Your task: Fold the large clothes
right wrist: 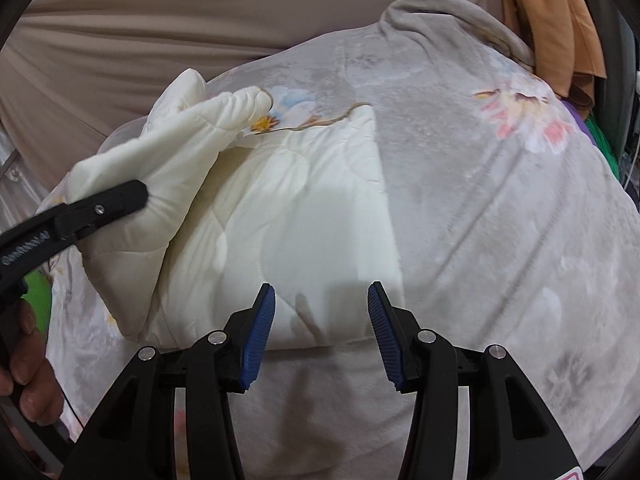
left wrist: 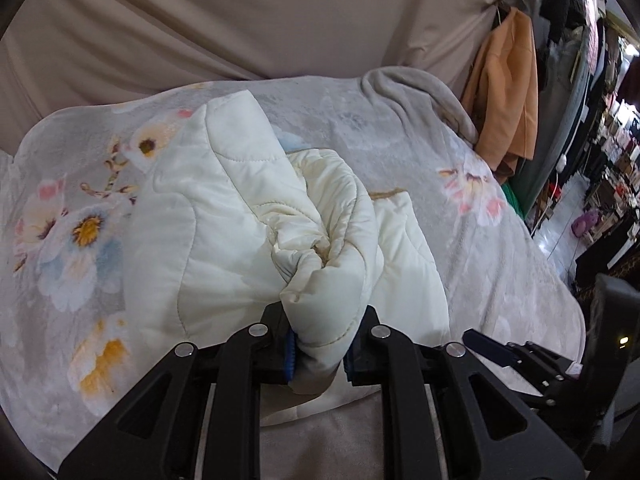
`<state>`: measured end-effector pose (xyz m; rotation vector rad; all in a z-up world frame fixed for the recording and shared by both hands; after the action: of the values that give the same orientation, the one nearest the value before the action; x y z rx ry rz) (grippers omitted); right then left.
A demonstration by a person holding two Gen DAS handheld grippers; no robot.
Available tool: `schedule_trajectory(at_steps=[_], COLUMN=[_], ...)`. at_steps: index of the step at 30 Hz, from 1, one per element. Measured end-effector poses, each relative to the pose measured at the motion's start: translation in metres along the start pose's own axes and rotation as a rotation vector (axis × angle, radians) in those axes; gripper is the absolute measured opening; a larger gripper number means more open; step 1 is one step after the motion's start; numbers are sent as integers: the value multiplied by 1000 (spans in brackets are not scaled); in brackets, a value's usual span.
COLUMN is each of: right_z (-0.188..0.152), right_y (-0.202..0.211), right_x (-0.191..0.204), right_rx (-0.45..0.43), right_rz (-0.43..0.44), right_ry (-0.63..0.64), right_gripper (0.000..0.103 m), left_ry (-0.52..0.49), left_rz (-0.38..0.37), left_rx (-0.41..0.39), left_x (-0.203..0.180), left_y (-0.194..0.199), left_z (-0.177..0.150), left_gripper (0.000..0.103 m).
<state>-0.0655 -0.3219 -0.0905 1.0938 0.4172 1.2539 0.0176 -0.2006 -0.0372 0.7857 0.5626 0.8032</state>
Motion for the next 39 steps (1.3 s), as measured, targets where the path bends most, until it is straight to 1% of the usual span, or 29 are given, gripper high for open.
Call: schedule_trajectory(at_steps=[3, 5, 8, 10, 11, 12, 13, 14, 15, 17, 18, 20, 21, 22, 24, 25, 26, 27, 29, 31, 32, 33, 34, 35, 36, 37, 38, 39], right_z=[5, 10, 24, 40, 48, 55, 63, 72, 79, 91, 95, 100, 102, 104, 107, 109, 112, 115, 121, 126, 127, 129, 132, 135, 139, 145, 155, 164], right_y=[-2, -1, -3, -8, -11, -15, -18, -22, -26, -40, -45, -54, -56, -58, -60, -63, -66, -70, -84, -101, -107, -112, -113, -112, -107, -98, -85, -71], right_x=[12, 21, 28, 23, 18, 13, 6, -2, -7, -16, -17, -20, -22, -23, -22, -20, -17, -13, -8, -7, -6, -5, -3, 1, 6, 12, 20, 27], right_rx=[1, -6, -30, -51, -52, -52, -58, -68, -67, -49, -38, -21, -19, -18, -18, -16, -11, -4, 24, 51, 62, 67, 63, 55, 34, -3, -49, -91], right_rz=[1, -7, -27, -67, -75, -63, -55, -68, -73, -81, -87, -85, -79, -68, -53, -36, -15, -5, -2, -20, -19, -14, -2, 14, 31, 44, 64, 87], right_ry=[26, 46, 76, 80, 60, 36, 10, -15, -27, -44, -50, -69, -83, -91, -101, -103, -102, -99, -88, -92, -99, -109, -111, -104, -93, -79, -57, -41], right_gripper=[48, 47, 47, 47, 47, 47, 48, 49, 49, 49, 49, 49, 49, 50, 53, 55, 57, 58, 60, 60, 56, 48, 29, 13, 11, 10, 9, 9], left_ry=[73, 139, 283, 378, 415, 468, 516, 587, 629, 688, 710, 760, 769, 763, 737, 718, 704, 683, 649, 619, 620, 628, 626, 615, 612, 621, 622, 599], left_rz=[-10, -15, -4, 50, 84, 119, 126, 125, 129, 154, 155, 119, 115, 127, 165, 173, 178, 173, 145, 141, 129, 107, 102, 100, 96, 79, 69, 74], left_rx=[-47, -85, -129, -137, -131, -108, -82, -53, -32, 1, 13, 9, -13, -31, -96, -139, -153, -147, -122, -72, -42, -9, 5, 13, 31, 14, -21, -58], left_x=[26, 54, 117, 168, 190, 218, 239, 266, 283, 314, 324, 332, 331, 329, 326, 326, 327, 328, 331, 341, 344, 349, 353, 356, 359, 361, 362, 361], left_y=[29, 54, 94, 111, 114, 111, 105, 93, 84, 66, 60, 62, 71, 80, 104, 115, 118, 115, 94, 56, 42, 22, 8, -1, -9, -7, -2, 8], left_z=[7, 9, 1, -13, -21, -34, -45, -61, -72, -96, -106, -117, -117, -115, -107, -99, -91, -80, -59, -42, -38, -33, -30, -25, -20, -14, -5, 7], left_gripper=[16, 16, 16, 16, 16, 16, 17, 18, 19, 24, 25, 31, 34, 36, 45, 53, 60, 61, 64, 64, 64, 63, 53, 25, 14, 7, 5, 4])
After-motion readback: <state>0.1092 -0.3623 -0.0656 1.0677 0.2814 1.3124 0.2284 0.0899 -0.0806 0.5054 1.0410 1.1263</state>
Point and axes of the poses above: each gripper's, at about its wrist camera, not at the fingertips, and y roughly against the way its jaws point, x to its left, z to its top, the point moved 7 cm from there along -y, roughly the way its jaws point, and after that the axes turned 7 degrees about x, right-handed, at the moved point
